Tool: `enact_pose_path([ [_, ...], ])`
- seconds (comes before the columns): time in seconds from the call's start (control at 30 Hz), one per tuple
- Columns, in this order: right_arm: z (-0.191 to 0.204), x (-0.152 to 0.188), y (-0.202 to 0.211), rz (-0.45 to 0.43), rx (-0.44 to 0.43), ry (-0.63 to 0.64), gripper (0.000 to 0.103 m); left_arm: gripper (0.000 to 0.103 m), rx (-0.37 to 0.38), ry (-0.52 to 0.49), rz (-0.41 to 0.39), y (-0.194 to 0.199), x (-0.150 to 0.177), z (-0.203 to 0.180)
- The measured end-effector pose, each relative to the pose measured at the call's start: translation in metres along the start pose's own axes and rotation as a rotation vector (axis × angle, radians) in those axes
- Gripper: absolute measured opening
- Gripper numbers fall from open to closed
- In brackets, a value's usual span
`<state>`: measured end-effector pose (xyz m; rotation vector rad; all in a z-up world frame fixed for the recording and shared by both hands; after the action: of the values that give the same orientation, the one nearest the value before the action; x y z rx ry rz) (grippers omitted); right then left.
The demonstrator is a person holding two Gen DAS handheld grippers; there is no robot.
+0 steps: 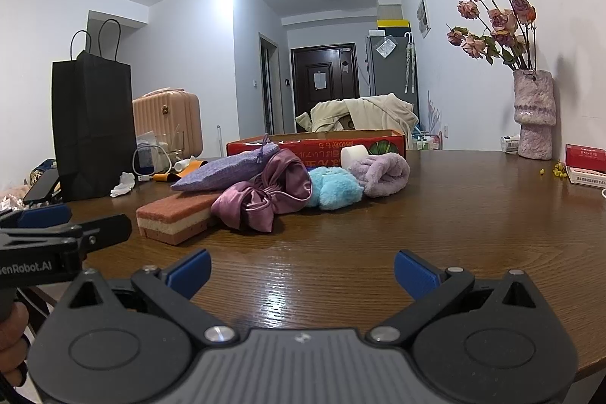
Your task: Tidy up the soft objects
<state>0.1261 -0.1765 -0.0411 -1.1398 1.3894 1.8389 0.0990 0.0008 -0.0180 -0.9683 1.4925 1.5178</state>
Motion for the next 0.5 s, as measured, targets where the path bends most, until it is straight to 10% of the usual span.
enact_pose_path([
  [0.5,-0.001,-0.0001,-0.0001,0.003,0.002,-0.002,0.103,0.103,0.001,-0.002,0.001,0.0005,0.0007,-0.0011],
])
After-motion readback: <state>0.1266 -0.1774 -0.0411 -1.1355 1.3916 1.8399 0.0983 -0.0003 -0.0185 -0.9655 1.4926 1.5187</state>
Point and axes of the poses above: each gripper's, at about its wrist camera, not at the fingertips, and y roughly against the way its jaws point, z to its left, x to its underside, the point moved 10 cm from there along -y, roughly the way its jaws point, and after that the axes turned 14 degrees about z, right-handed, at the moved point
